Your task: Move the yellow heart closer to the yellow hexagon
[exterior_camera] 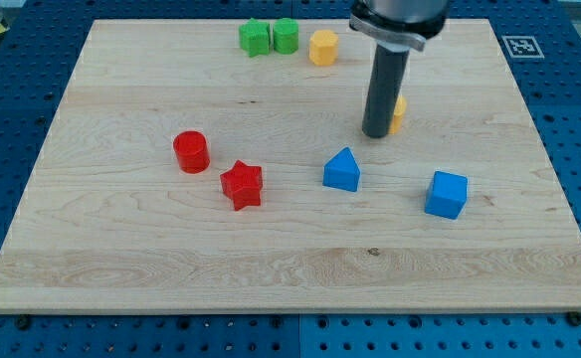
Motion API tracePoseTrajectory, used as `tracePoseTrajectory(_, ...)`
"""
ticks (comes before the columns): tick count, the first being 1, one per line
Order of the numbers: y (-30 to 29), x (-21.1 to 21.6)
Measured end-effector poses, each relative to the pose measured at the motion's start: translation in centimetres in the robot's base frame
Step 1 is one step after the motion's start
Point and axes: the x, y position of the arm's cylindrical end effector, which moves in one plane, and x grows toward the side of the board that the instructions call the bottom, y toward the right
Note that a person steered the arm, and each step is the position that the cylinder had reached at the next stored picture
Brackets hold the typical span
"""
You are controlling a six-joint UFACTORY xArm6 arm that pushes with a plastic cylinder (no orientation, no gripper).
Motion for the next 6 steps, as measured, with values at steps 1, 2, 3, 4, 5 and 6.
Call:
tracePoseTrajectory(1, 2.2, 0.0)
tracePoseTrajectory(2, 2.7, -2.1)
tracePoseTrajectory(3, 2.3, -4.5)
tracePoseTrajectory(4, 2.1, -7.3)
tracePoseTrajectory(5, 1.8, -10.2)
tracePoseTrajectory(6, 0.8, -11.9)
